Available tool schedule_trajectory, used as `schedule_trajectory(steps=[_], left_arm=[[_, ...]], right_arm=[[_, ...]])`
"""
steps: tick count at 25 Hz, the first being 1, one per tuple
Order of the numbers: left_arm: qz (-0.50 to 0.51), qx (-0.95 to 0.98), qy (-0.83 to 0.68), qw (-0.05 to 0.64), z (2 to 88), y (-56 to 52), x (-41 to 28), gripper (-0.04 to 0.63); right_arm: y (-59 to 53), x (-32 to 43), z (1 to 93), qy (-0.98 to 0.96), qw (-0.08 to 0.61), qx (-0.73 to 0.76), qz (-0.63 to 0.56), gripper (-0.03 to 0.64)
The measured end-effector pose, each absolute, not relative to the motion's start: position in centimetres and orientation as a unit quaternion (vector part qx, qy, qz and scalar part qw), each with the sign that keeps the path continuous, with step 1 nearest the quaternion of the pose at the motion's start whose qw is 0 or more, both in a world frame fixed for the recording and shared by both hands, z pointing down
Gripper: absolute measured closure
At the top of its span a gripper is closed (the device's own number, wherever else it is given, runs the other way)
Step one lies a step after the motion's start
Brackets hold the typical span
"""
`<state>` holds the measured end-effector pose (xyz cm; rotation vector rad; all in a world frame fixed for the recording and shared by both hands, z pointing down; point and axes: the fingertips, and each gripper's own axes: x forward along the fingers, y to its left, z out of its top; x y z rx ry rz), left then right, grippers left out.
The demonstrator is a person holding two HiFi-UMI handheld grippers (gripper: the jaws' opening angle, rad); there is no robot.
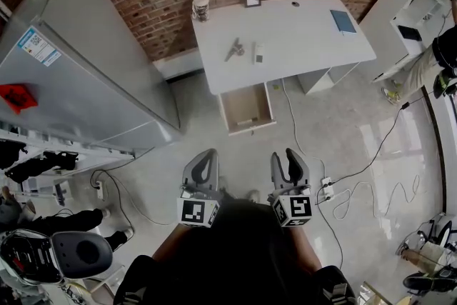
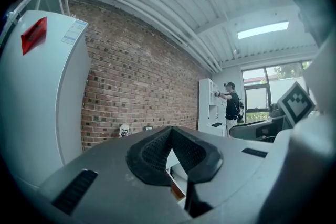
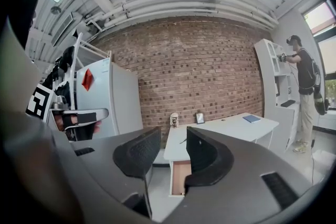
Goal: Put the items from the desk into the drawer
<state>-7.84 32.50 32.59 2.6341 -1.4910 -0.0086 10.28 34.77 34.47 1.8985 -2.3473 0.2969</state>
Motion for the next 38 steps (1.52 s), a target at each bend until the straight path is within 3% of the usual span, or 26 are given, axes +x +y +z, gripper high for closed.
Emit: schedule_trajectory(steps=[21, 32, 38], left_arm=[[0.000, 0.872, -0.479, 0.094, 36.2, 29.6, -13.5, 0.594], [0.027, 0.867, -0.488, 0.096, 37.6, 22.8, -11.6, 0.594], [0.014, 0.869, -0.491, 0.052, 34.8, 17.1, -8.2, 0.594]], right_arm=[[31.6, 5.2, 36.2, -0.755, 0.082, 0.640, 0.114, 0.494], [23.0, 6.5, 38.1, -0.765, 0.076, 0.628, 0.120, 0.494], [16.4, 8.7, 38.7, -0.778, 0.077, 0.612, 0.123, 0.494]])
